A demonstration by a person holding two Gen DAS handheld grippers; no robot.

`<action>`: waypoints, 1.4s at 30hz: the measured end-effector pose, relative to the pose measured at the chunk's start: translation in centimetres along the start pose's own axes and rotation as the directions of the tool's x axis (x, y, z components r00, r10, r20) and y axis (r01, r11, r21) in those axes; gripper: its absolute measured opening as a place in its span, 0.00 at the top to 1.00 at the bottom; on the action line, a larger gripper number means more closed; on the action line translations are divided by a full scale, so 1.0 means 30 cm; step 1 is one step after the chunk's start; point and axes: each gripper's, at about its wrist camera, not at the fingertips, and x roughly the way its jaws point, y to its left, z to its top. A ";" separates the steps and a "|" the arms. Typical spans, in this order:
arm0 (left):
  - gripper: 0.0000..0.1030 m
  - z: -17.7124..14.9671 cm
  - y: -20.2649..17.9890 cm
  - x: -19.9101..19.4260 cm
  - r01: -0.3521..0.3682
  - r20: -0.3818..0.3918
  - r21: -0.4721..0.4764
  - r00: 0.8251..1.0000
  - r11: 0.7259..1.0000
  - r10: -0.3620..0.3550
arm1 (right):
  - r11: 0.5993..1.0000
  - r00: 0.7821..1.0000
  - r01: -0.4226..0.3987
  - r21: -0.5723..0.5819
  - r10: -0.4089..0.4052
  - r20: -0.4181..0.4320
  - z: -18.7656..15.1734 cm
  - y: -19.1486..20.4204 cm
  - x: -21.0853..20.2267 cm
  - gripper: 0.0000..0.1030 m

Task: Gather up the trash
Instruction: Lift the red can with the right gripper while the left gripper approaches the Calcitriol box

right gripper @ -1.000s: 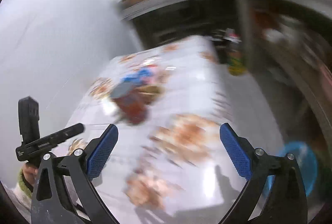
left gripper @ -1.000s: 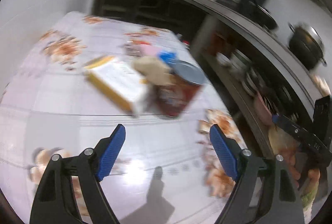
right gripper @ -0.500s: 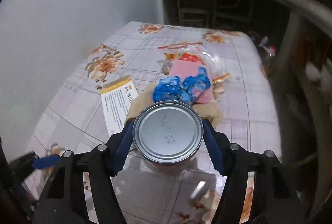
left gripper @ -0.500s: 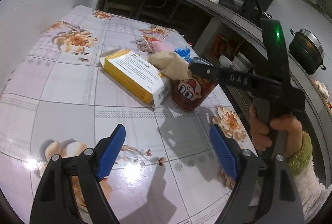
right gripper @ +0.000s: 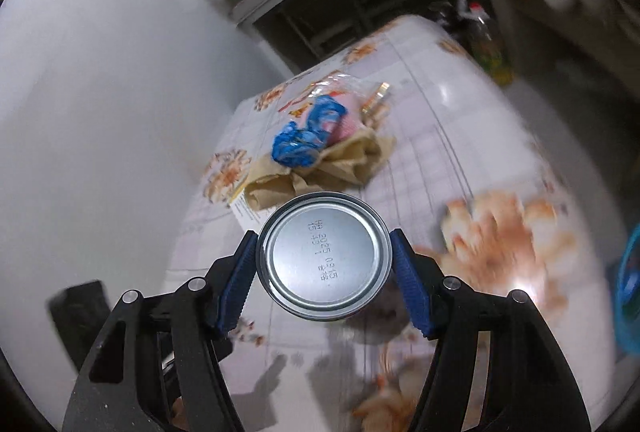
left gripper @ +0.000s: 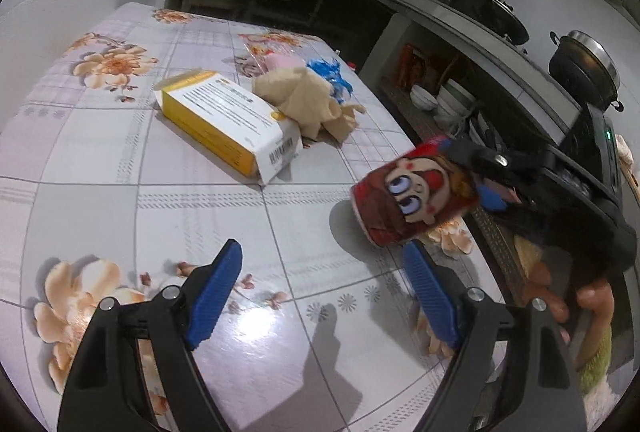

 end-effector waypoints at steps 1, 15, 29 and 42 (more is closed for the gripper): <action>0.22 -0.002 -0.007 0.004 0.006 -0.004 0.004 1.000 1.000 -0.006 | 0.999 1.000 -0.019 0.041 0.019 -0.003 -0.019 -0.028 -0.024 0.40; 0.23 -0.003 -0.035 0.054 -0.020 -0.050 0.023 0.999 1.000 0.021 | 0.986 0.993 0.041 -0.160 -0.057 -0.099 -0.121 -0.028 -0.180 0.14; 0.23 0.105 0.091 -0.011 -0.062 -0.012 -0.090 0.998 0.994 0.061 | 1.000 0.931 -0.001 0.008 0.004 -0.365 -0.103 -0.030 0.108 0.38; 0.22 0.419 0.361 0.127 -0.140 -0.016 -0.483 0.988 0.864 0.152 | 0.900 0.965 0.263 -0.347 -0.252 0.078 -0.196 0.107 -0.048 0.39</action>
